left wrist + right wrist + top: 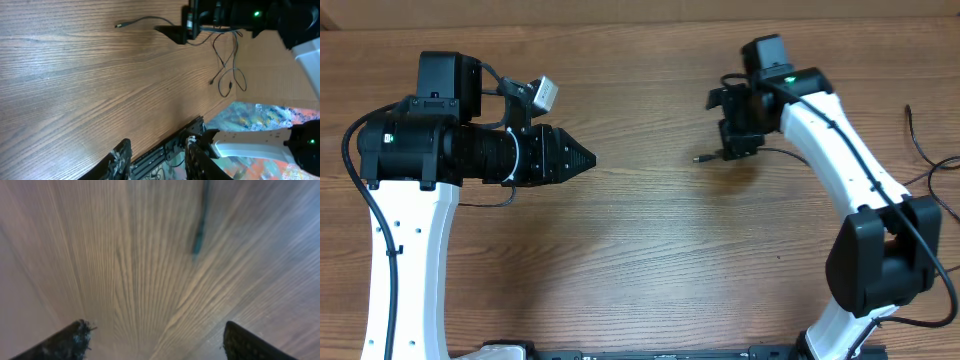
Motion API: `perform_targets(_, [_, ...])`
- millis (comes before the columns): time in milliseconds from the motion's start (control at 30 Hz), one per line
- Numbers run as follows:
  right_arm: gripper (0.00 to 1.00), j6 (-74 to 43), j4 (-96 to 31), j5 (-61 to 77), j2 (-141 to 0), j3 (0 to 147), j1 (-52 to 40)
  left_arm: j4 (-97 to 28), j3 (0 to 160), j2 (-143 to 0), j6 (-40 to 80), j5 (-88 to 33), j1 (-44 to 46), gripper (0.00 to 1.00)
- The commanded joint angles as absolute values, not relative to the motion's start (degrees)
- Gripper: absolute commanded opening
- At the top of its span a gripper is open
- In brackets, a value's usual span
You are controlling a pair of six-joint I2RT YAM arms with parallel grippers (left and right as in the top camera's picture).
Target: Untangle cables
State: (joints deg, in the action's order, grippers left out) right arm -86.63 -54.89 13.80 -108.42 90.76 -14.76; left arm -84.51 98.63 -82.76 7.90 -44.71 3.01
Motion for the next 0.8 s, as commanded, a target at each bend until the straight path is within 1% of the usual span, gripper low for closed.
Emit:
perform_targets(0, [0.80,-93.36,-54.08,6.90,-106.85,89.67,-17.56,-84.68,99.48,-82.85,9.47,-44.66,3.46,0.35])
perform_targets(100, [0.82,-98.00,-54.08,0.86,-106.85,89.41,-19.92,-84.90,99.48,-82.85,9.61,-45.06,3.46,0.35])
perform_targets(133, [0.90,-98.37,-54.08,-0.95,-106.85,89.27,-20.49,-85.08,99.48,-82.85,10.13,-45.04,3.46,0.36])
perform_targets(167, [0.92,-98.65,-54.22,-2.35,-106.87,89.21,-21.08,-85.23,99.48,-82.83,10.55,-45.04,3.46,0.35])
perform_targets(500, [0.94,-98.63,-54.30,-3.11,-111.26,89.17,-22.48,-85.58,99.48,-82.85,10.98,-45.04,3.46,0.35])
perform_targets(533, [0.93,-98.63,-54.30,-3.03,-112.27,89.17,-22.48,-85.65,99.48,-82.85,10.98,-45.04,3.46,0.35])
perform_targets(567, [0.90,-98.63,-54.24,-2.79,-113.06,89.17,-22.48,-85.67,99.48,-82.85,10.98,-45.04,3.46,0.35])
perform_targets(633, [0.80,-98.65,-54.08,-2.24,-114.56,89.17,-22.48,-85.65,99.48,-82.85,10.96,-44.99,3.46,0.35])
perform_targets(667, [0.78,-98.69,-54.02,-1.96,-115.13,89.19,-22.48,-85.62,99.48,-82.85,10.96,-45.01,3.46,0.35])
perform_targets(767, [0.78,-99.04,-53.76,-1.89,-116.25,89.17,-22.50,-85.45,99.48,-82.85,10.94,-44.97,3.46,0.35])
